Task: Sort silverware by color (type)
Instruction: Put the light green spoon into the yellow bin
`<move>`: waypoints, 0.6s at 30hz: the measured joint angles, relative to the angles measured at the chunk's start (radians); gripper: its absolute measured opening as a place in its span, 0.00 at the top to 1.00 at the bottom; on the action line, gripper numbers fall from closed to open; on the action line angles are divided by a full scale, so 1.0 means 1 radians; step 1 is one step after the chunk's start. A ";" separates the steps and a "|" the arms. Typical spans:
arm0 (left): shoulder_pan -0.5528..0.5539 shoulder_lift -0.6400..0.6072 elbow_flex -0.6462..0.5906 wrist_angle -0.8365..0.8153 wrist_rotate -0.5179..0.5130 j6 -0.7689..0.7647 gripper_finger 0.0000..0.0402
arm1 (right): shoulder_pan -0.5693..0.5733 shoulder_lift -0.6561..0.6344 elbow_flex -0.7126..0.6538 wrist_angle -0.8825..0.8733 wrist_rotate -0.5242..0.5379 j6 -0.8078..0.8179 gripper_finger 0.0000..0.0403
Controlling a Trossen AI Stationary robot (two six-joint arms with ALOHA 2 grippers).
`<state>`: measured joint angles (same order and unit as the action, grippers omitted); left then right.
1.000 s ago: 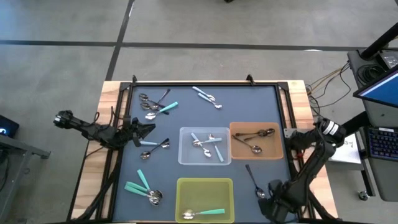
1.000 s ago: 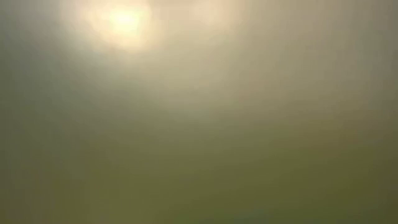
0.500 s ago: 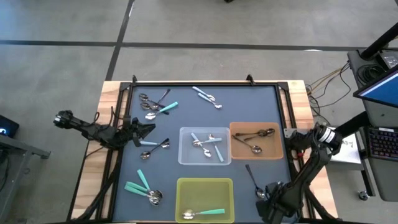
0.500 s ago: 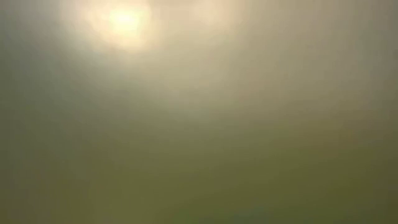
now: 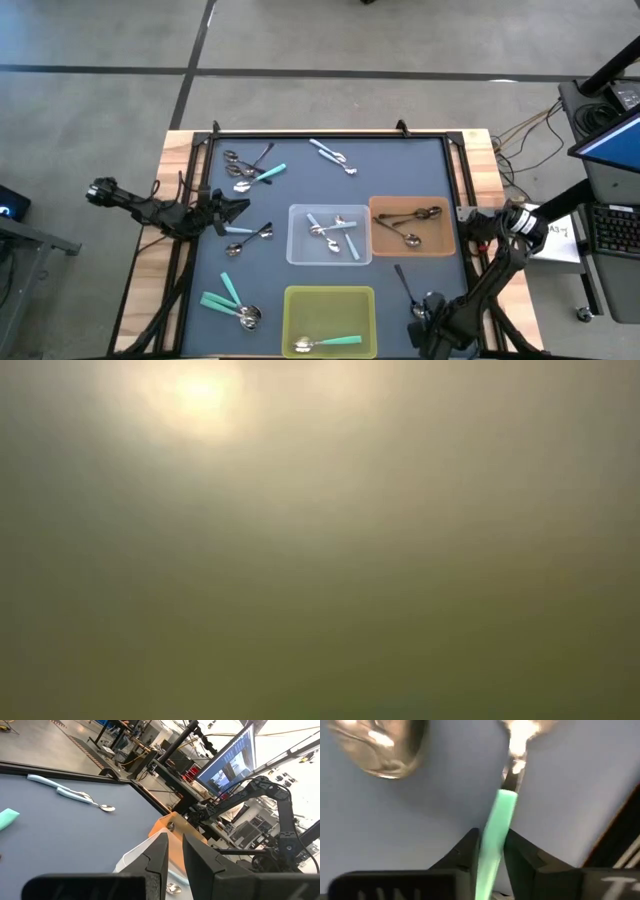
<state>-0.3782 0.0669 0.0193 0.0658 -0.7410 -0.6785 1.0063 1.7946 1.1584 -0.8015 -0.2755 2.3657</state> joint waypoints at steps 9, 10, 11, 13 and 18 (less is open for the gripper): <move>0.000 0.000 0.000 0.000 0.000 0.000 0.90 | 0.002 -0.091 -0.006 -0.067 0.060 -0.029 0.89; 0.000 0.000 0.000 0.000 0.000 0.000 0.90 | -0.001 -0.110 -0.005 -0.072 0.083 -0.033 0.89; 0.000 0.000 0.000 0.000 0.000 0.000 0.90 | -0.006 -0.128 -0.005 -0.080 0.115 -0.041 0.89; 0.000 0.000 0.000 0.000 0.000 0.000 0.90 | -0.013 -0.154 -0.005 -0.084 0.222 -0.065 0.89; 0.000 0.000 0.000 0.000 0.000 0.000 0.90 | -0.052 -0.205 0.021 -0.079 0.582 -0.208 0.89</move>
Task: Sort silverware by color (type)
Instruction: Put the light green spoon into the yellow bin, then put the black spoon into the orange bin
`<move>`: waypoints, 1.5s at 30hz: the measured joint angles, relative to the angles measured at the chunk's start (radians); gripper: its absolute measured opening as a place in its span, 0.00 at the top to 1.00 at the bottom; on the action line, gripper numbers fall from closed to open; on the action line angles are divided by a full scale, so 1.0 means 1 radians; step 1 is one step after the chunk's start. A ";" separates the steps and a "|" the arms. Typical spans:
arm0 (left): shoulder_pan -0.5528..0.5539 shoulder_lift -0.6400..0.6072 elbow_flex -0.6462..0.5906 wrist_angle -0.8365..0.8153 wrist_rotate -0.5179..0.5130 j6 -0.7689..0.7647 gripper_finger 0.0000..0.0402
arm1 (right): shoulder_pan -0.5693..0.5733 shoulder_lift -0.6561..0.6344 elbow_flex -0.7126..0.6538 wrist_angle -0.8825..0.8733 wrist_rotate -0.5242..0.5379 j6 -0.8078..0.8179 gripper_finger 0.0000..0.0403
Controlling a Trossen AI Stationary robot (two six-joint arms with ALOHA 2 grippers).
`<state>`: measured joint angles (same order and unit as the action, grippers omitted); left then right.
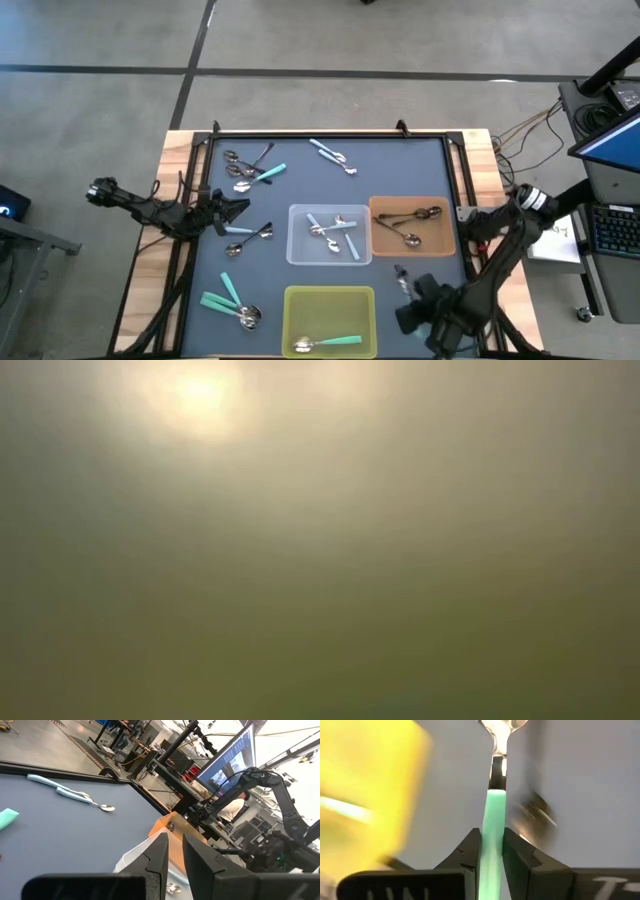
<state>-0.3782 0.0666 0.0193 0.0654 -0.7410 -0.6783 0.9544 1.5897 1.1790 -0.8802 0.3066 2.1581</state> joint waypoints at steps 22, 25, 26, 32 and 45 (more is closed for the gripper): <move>0.000 0.001 0.000 -0.001 0.000 0.000 0.90 | -0.308 0.065 0.069 0.827 0.061 -1.462 0.89; 0.000 0.002 0.000 -0.002 0.000 0.000 0.90 | -0.308 0.093 0.066 0.826 0.058 -1.463 0.86; 0.000 0.003 0.000 -0.001 0.000 0.000 0.90 | -0.308 0.101 0.066 0.827 0.056 -1.463 0.85; 0.000 0.003 0.000 -0.002 0.000 0.000 0.90 | -0.312 0.130 0.070 0.827 0.051 -1.462 0.83; 0.000 0.004 0.000 -0.001 0.000 0.000 0.90 | -0.318 0.127 0.074 0.729 0.056 -1.236 0.70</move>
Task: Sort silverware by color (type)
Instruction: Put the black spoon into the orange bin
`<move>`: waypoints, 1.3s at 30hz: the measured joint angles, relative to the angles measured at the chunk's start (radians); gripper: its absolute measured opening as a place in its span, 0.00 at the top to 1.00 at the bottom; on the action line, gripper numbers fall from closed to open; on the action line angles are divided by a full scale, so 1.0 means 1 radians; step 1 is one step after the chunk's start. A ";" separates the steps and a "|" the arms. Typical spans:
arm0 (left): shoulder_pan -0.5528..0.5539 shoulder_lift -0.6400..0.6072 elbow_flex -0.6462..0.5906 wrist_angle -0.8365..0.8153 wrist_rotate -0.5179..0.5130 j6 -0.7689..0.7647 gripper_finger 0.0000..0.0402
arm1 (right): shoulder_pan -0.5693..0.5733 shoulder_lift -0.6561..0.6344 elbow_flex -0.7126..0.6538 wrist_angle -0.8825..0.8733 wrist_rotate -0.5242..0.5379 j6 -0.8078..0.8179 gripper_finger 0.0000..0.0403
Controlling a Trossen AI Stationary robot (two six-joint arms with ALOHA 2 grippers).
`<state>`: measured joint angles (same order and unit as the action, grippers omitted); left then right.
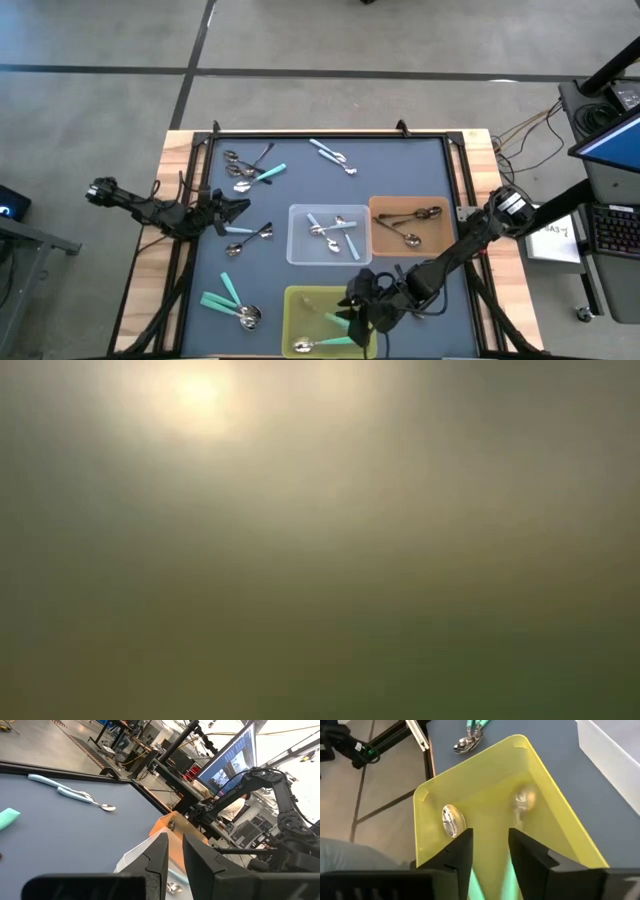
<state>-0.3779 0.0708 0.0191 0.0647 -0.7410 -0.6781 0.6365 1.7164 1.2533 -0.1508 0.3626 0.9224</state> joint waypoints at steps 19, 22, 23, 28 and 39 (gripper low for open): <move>0.000 0.000 0.000 0.002 -0.027 0.063 0.90 | 0.000 -0.002 0.037 -0.001 -0.004 0.088 0.65; 0.000 0.000 0.000 0.006 -0.027 0.075 0.90 | 0.000 -0.002 0.037 -0.001 -0.004 0.088 0.66; 0.000 0.000 0.000 0.007 -0.027 0.075 0.90 | 0.000 -0.002 0.037 -0.001 -0.004 0.088 0.67; 0.000 0.008 0.000 0.002 -0.027 0.075 0.90 | 0.000 -0.002 0.037 -0.002 -0.004 0.088 0.68; 0.000 0.007 0.000 0.003 -0.012 0.068 0.90 | -0.009 -0.002 0.037 -0.010 -0.004 0.072 0.68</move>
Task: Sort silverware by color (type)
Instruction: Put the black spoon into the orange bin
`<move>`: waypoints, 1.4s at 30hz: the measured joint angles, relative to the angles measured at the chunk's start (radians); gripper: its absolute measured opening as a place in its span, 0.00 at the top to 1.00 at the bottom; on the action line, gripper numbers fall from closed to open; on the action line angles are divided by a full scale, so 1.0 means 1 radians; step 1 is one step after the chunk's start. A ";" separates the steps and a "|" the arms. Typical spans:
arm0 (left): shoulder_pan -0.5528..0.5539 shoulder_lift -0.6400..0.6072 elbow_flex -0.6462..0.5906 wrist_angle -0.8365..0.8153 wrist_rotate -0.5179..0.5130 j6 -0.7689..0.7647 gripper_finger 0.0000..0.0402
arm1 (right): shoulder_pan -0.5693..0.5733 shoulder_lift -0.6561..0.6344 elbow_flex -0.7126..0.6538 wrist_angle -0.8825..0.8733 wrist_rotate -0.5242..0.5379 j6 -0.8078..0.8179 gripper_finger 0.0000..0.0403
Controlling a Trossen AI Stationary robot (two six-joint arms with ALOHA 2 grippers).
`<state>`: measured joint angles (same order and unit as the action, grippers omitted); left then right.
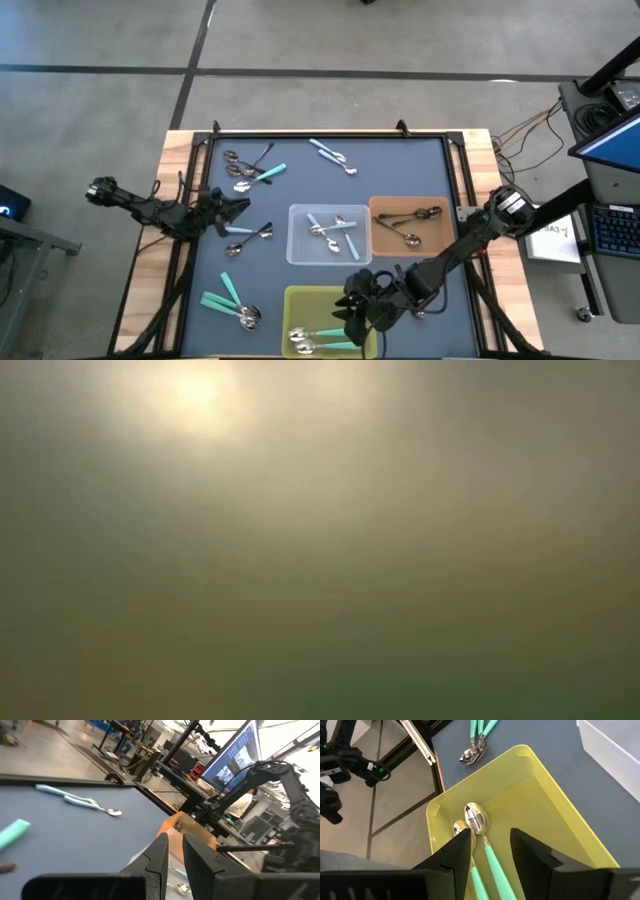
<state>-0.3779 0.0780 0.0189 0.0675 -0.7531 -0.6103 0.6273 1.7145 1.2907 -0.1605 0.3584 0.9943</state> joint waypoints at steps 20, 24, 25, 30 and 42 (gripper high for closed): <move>0.000 0.133 0.000 -0.019 0.351 -0.289 0.90 | -0.060 -0.066 0.057 -0.497 -0.098 0.164 0.68; 0.000 0.246 0.016 -0.048 0.413 -0.353 0.90 | -0.076 -0.088 0.072 -0.599 -0.103 0.162 0.68; 0.000 0.278 0.033 -0.063 0.431 -0.353 0.90 | -0.079 -0.093 0.073 -0.608 -0.104 0.156 0.68; 0.000 0.447 0.213 -0.332 0.451 -0.354 0.90 | -0.103 -0.119 0.071 -0.632 -0.105 0.108 0.68; 0.000 0.841 0.527 -0.850 0.492 -0.291 0.90 | -0.159 -0.123 0.069 -0.769 -0.105 0.014 0.68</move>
<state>-0.3780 0.9195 0.5456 -0.7823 -0.2615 -0.9012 0.4680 1.5917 1.3602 -0.9298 0.2539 1.0080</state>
